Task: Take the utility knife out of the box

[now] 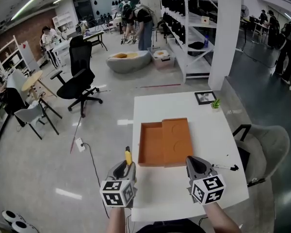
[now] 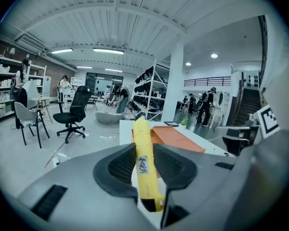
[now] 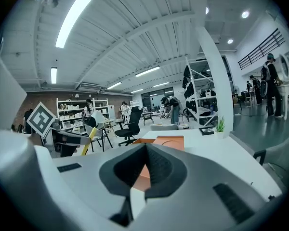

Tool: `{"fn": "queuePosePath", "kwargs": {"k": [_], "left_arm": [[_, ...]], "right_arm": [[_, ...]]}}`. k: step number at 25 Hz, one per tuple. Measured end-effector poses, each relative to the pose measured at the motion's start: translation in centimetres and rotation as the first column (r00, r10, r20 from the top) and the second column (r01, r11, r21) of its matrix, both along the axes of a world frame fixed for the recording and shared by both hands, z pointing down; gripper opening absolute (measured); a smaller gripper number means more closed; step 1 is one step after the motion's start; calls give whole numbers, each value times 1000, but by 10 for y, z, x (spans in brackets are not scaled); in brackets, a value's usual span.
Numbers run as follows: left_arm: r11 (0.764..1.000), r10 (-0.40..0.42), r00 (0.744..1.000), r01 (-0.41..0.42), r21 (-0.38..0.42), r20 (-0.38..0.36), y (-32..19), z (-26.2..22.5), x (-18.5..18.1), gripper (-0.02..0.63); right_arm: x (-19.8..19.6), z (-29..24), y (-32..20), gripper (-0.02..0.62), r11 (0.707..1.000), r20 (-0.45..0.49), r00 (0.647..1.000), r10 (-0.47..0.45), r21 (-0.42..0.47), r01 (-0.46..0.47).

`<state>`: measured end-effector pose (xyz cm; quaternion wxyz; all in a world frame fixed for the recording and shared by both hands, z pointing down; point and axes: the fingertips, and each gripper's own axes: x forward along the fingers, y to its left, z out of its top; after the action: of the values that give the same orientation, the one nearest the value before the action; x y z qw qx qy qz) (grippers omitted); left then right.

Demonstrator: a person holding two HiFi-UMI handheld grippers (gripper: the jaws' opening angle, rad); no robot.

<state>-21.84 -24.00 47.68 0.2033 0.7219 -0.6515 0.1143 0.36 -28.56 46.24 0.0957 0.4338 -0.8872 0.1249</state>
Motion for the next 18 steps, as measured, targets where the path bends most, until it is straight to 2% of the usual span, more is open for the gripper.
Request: {"fn": "queuePosePath", "kwargs": {"k": [18], "left_arm": [[1000,-18,1000,18,-4,-7,-3,-3,4,114]], "right_arm": [[0,0,-1,0,1000,-18,1000,-11,4,11]]}}
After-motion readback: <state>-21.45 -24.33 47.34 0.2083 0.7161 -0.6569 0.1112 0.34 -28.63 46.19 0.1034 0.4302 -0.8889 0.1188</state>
